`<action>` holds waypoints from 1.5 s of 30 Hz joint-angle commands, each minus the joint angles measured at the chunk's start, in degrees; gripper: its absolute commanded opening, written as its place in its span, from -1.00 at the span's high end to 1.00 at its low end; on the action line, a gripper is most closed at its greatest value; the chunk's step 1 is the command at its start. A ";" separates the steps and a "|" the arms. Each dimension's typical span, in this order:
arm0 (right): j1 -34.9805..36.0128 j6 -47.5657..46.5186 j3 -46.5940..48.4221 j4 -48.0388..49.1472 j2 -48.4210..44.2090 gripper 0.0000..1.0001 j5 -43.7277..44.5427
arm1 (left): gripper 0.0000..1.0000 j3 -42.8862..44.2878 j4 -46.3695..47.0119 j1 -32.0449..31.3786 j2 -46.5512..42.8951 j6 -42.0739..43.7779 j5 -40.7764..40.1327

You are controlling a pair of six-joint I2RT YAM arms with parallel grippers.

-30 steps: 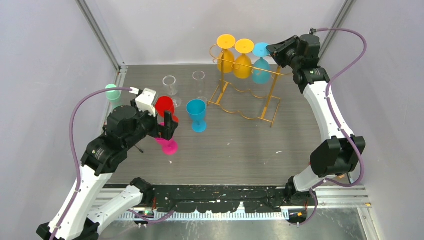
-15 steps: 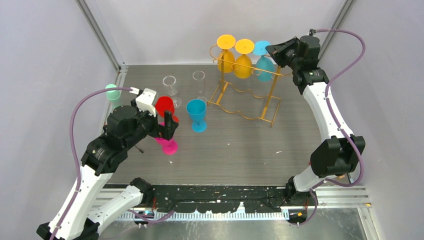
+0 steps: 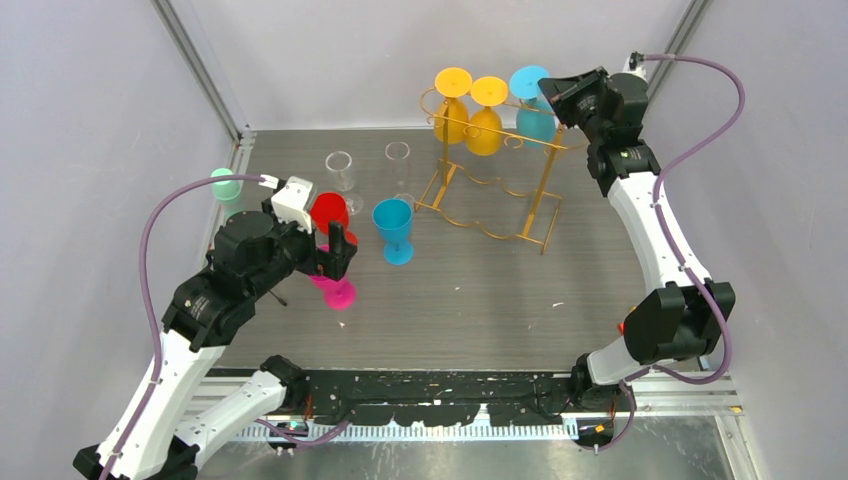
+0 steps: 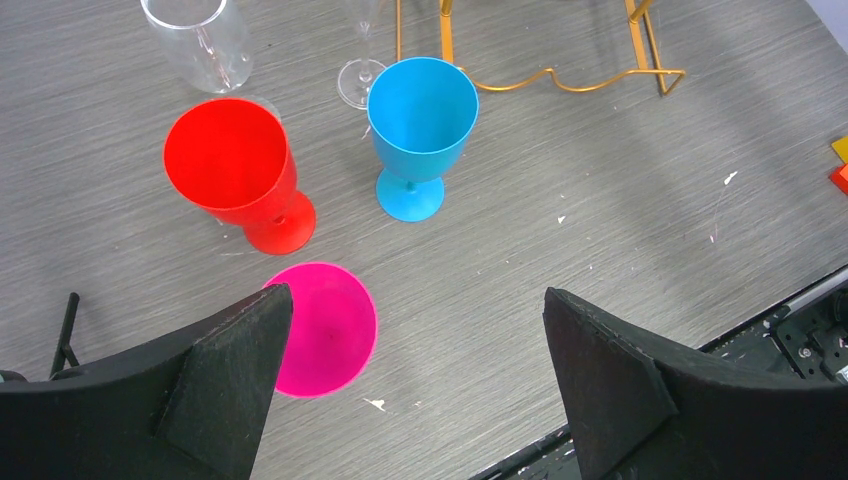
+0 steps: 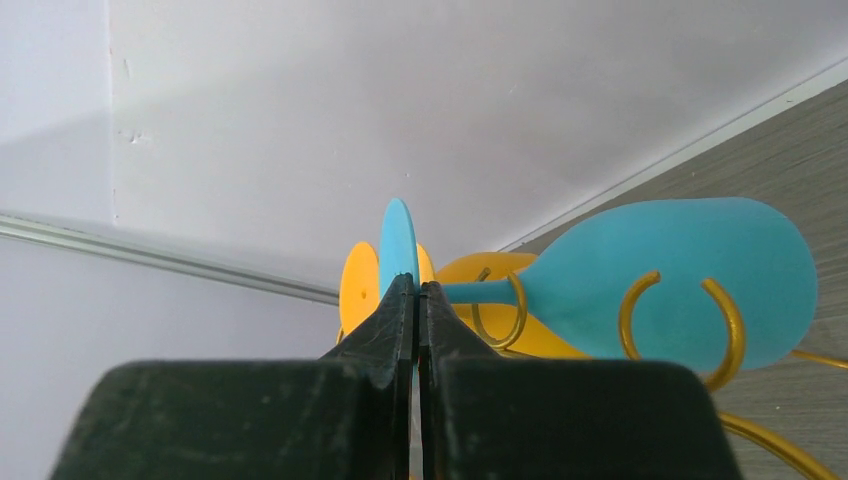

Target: Take the wine glass off the wine glass rack

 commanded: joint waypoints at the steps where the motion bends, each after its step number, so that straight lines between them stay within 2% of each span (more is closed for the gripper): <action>1: -1.15 -0.70 0.77 8.50 -0.13 0.99 -0.27 | -0.99 1.14 1.68 0.22 -0.28 -0.20 0.44; 17: -1.73 1.42 1.79 10.76 4.01 0.99 -1.98 | -0.99 0.99 1.57 0.22 -0.38 -0.02 0.00; 29: -2.57 -0.80 1.67 15.42 1.33 0.99 -0.55 | -0.99 0.79 1.46 0.22 -0.77 0.07 -0.08; 38: -4.91 1.21 1.32 23.75 -2.90 0.99 -8.28 | -0.99 0.68 1.84 0.22 -1.08 -0.75 0.25; 45: -5.24 13.44 -2.56 33.30 -9.02 0.99 -18.07 | -0.99 0.65 2.95 0.22 -0.82 -2.96 0.96</action>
